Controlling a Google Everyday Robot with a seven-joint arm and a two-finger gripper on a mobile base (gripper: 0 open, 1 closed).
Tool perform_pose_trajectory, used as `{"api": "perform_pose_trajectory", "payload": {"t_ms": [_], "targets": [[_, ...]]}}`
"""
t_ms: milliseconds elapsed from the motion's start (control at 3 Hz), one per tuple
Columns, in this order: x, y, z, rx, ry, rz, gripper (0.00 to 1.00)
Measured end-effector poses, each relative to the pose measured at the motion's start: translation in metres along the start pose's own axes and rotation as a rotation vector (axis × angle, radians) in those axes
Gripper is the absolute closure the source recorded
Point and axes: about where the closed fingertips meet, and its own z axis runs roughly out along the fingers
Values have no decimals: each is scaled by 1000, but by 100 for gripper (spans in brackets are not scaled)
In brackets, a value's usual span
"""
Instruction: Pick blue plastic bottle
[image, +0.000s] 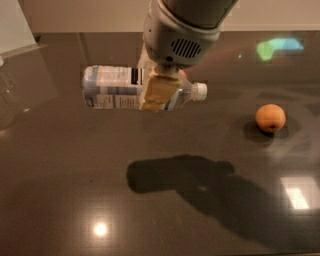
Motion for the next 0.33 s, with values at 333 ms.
{"api": "perform_pose_trajectory", "payload": {"t_ms": [333], "targets": [[0,0,0,0,0,0,100]]}}
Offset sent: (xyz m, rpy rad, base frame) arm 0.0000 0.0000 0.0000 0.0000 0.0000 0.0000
